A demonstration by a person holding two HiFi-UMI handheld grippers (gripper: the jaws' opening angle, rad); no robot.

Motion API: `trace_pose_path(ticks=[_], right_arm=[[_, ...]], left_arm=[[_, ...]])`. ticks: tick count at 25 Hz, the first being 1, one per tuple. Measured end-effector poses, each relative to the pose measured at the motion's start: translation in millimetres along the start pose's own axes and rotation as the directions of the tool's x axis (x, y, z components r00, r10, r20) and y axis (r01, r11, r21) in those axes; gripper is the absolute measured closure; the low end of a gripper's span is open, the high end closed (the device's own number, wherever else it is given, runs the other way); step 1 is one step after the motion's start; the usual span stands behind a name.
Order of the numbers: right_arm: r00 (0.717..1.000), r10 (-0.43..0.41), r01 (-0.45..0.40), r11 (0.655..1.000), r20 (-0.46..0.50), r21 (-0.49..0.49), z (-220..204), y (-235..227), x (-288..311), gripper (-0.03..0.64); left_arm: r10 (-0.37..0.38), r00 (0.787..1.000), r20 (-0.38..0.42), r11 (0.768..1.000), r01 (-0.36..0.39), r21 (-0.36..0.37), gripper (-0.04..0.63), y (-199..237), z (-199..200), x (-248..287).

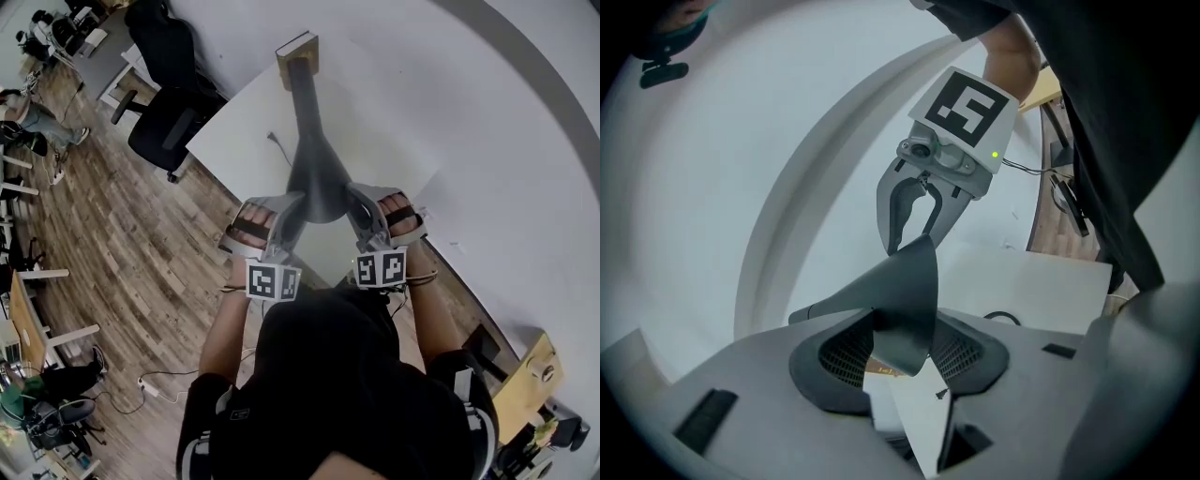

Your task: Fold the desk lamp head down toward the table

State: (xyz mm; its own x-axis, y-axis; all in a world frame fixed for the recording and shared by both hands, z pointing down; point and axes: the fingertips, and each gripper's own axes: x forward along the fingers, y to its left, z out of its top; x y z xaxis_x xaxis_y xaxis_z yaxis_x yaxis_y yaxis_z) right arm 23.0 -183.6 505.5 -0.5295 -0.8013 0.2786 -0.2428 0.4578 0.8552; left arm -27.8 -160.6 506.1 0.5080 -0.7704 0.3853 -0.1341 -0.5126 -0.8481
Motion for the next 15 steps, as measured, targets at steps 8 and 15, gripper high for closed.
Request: trace_pose_path(ticks=[8, 15], right_arm=[[0.999, -0.04, 0.039, 0.995, -0.007, -0.09, -12, 15, 9, 0.488], [0.999, -0.031, 0.029, 0.992, -0.013, -0.12, -18, 24, 17, 0.472]], left_arm=[[0.06, 0.998, -0.013, 0.996, -0.059, 0.072, 0.42, -15, -9, 13], [0.056, 0.998, -0.02, 0.995, -0.054, 0.08, 0.408, -23, -16, 20]])
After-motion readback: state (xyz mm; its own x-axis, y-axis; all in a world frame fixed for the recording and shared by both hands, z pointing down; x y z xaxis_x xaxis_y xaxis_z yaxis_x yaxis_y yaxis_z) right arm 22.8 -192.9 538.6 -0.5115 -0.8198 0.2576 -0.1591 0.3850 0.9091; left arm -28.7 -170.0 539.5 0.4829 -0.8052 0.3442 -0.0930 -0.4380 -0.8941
